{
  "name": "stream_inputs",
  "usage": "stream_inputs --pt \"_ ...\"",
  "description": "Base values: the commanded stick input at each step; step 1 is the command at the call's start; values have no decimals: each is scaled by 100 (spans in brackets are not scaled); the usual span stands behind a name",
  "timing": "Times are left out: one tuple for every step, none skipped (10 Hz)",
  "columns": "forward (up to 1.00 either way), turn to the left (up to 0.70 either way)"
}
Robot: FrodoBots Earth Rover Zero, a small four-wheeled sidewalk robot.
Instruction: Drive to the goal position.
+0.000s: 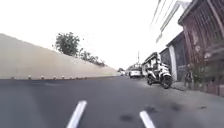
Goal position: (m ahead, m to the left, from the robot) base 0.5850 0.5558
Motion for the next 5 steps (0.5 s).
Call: stream_inputs --pt "100 -9" --pt "100 -25" --pt "100 -38" --pt "100 -2" --pt "100 0"
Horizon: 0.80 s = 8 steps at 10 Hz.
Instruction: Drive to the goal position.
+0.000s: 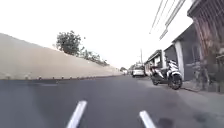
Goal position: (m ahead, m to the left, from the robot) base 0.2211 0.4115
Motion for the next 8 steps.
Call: stream_inputs --pt "100 0" --pt "100 0" --pt "100 0" --pt "100 0" --pt "100 0" --pt "100 -1" --pt "100 -14" --pt "100 -27"
